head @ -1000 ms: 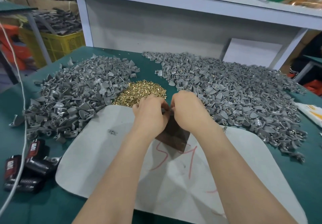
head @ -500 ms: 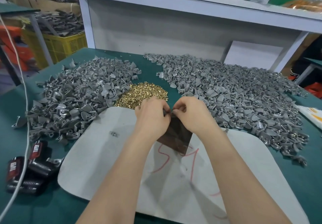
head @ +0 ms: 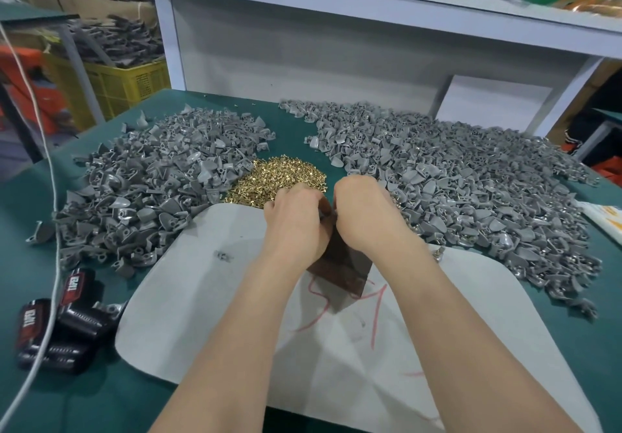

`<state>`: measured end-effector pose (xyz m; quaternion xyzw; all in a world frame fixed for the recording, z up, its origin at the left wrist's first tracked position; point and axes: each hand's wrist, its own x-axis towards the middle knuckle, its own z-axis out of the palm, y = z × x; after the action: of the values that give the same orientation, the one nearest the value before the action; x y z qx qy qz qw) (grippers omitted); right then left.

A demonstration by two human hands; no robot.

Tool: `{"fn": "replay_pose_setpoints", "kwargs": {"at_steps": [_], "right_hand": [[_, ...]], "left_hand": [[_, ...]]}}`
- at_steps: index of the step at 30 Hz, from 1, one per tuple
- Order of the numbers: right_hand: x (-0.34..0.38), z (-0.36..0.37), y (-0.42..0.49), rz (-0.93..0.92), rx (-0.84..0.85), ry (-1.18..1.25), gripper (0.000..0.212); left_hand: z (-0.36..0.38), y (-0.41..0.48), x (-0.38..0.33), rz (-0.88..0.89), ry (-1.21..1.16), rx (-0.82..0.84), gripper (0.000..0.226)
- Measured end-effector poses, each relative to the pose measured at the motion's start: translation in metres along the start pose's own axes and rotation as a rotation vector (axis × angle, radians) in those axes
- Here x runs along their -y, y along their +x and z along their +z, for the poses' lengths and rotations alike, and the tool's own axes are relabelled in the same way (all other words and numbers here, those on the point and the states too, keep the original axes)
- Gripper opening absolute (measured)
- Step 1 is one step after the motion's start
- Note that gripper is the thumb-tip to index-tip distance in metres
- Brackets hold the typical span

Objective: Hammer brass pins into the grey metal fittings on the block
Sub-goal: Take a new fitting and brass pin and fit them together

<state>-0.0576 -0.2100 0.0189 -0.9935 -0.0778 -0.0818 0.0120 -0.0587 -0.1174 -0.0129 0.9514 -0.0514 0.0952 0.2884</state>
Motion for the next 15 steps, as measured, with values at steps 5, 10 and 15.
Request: {"fn": "replay_pose_setpoints", "kwargs": {"at_steps": [5,10,15], "right_hand": [[-0.007,0.007,0.0,0.003,-0.013,0.084,0.017],[-0.028,0.019,-0.006,0.137,-0.039,0.506,0.007],[-0.029,0.025,-0.007,0.147,-0.08,0.555,0.01]], "left_hand": [[0.001,0.001,0.001,0.028,0.005,0.018,0.015],[0.003,0.001,0.004,0.027,-0.056,-0.018,0.009],[0.004,0.001,0.005,0.027,-0.065,-0.027,0.006]]}}
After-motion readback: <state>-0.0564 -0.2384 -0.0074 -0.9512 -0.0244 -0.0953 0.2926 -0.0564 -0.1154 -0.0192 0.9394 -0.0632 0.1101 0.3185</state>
